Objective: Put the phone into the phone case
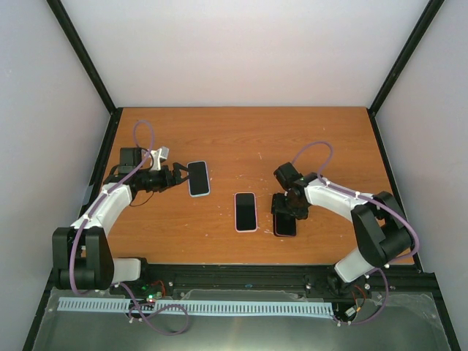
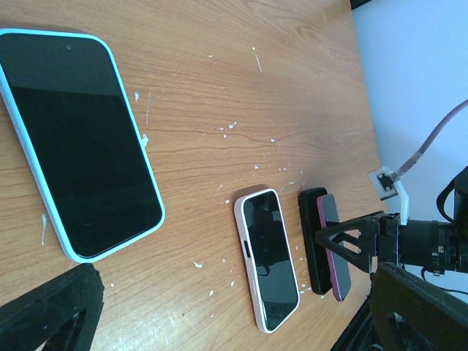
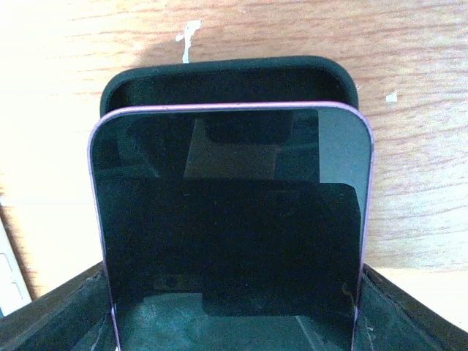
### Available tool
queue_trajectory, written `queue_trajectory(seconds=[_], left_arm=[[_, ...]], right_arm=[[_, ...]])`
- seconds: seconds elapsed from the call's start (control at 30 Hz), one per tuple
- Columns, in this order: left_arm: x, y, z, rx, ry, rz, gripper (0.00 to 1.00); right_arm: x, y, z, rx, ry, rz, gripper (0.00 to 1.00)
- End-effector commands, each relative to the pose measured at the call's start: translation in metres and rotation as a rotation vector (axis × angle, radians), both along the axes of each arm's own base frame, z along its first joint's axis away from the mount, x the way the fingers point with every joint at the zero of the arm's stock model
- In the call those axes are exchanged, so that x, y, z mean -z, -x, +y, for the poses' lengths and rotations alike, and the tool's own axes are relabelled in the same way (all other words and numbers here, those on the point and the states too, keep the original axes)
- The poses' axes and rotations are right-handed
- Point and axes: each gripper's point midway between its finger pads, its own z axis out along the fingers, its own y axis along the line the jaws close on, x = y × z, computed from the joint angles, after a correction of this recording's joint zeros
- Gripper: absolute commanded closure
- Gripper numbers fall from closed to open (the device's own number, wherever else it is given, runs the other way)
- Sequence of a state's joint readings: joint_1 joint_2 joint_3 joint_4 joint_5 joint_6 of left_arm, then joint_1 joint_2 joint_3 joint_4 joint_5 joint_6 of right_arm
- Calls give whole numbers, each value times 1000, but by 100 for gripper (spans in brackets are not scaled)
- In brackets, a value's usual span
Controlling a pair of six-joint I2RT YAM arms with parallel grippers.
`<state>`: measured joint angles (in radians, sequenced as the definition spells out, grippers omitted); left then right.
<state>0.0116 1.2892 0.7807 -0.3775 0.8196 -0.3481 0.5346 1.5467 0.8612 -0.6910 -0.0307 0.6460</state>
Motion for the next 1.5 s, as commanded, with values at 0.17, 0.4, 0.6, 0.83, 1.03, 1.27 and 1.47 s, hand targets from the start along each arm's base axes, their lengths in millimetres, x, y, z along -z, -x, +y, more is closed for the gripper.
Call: queue_trajectory(seconds=[0.17, 0.4, 0.6, 0.83, 1.03, 1.27, 1.47], left_arm=[[-11, -3, 0, 14, 0, -54, 0], [-10, -2, 0, 13, 0, -53, 0], [-10, -2, 0, 13, 1, -54, 1], [-11, -2, 0, 16, 3, -55, 1], [-11, -2, -1, 19, 6, -55, 0], [-12, -2, -1, 18, 7, -57, 1], [-12, -2, -1, 20, 8, -57, 0]], right_arm=[[8, -6, -4, 19, 55, -24, 33], [6, -11, -1, 17, 53, -46, 36], [-3, -14, -3, 20, 81, -58, 37], [-7, -20, -3, 21, 100, -69, 37], [0, -22, 1, 15, 102, -62, 35], [4, -21, 3, 9, 107, -59, 26], [-5, -20, 2, 10, 91, -88, 19]])
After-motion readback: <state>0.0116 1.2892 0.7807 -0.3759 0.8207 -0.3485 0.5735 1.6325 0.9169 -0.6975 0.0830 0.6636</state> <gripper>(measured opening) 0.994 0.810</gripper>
